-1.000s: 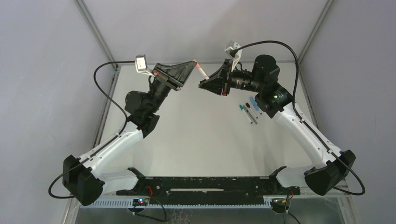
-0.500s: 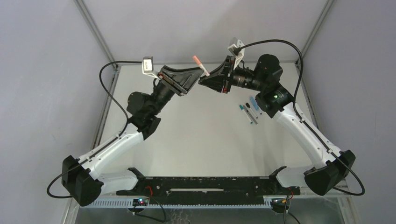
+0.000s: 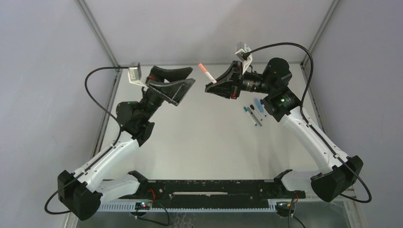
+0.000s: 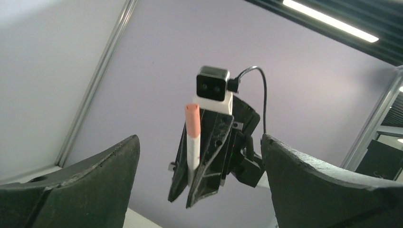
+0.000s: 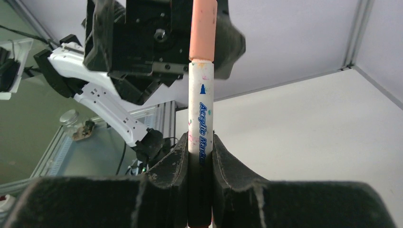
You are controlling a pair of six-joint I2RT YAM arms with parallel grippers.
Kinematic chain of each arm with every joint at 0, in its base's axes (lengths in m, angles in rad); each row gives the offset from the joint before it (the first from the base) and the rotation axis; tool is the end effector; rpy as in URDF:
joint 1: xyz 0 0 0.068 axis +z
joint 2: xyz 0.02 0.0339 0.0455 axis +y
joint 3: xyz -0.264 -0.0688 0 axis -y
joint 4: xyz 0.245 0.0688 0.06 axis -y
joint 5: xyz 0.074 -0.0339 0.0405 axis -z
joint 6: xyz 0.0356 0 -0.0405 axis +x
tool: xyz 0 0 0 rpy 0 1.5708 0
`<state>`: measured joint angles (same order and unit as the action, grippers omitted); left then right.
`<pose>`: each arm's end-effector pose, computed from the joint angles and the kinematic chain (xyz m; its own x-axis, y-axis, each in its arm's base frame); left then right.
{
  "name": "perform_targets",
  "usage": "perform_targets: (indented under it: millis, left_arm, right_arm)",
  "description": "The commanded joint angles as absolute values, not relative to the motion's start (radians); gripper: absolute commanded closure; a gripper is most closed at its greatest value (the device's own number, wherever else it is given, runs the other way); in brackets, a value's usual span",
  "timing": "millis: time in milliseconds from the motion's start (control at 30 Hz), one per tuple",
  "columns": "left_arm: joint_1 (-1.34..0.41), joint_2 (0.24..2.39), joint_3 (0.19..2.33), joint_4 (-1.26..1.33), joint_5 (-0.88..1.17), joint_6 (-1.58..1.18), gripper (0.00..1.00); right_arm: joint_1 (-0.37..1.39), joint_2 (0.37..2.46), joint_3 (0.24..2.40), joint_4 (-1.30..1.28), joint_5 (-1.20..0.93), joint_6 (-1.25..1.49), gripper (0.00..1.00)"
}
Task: Insert the pens into the pen caps
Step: Insert the pen cap onto the pen, then press the pen cap onto the pen.
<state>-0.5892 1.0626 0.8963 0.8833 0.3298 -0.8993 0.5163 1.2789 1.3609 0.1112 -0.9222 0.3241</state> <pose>0.1800 -0.1342 0.4335 -0.2306 -0.7368 -0.6356 0.8811 0.1191 -0.4577 0.2269 0.1614 0.4645 -0.1533 0.1342 -0.9790 -0.9806 0.1018 0.1675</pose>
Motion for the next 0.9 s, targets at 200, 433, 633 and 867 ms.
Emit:
perform_targets:
  millis: [200,433,633,867]
  left_arm:
    - [-0.529,1.119,1.026,0.978,0.419,-1.043,0.02]
    - [-0.529,1.171,1.077,0.99,0.413,-1.088,0.2]
    - [-0.533,1.196,1.101,0.985,0.42,-1.109,0.36]
    - [-0.547,1.201,1.107,0.965,0.419,-1.089,0.41]
  right_arm:
    - [0.515,1.245,1.339,0.185,-1.028,0.358,1.0]
    - [0.531,1.251,1.335,0.148,-1.025,0.335,1.0]
    - [0.548,1.267,1.336,0.152,-1.008,0.334,1.0]
    - [0.556,1.282,1.337,0.159,-0.978,0.347,1.0]
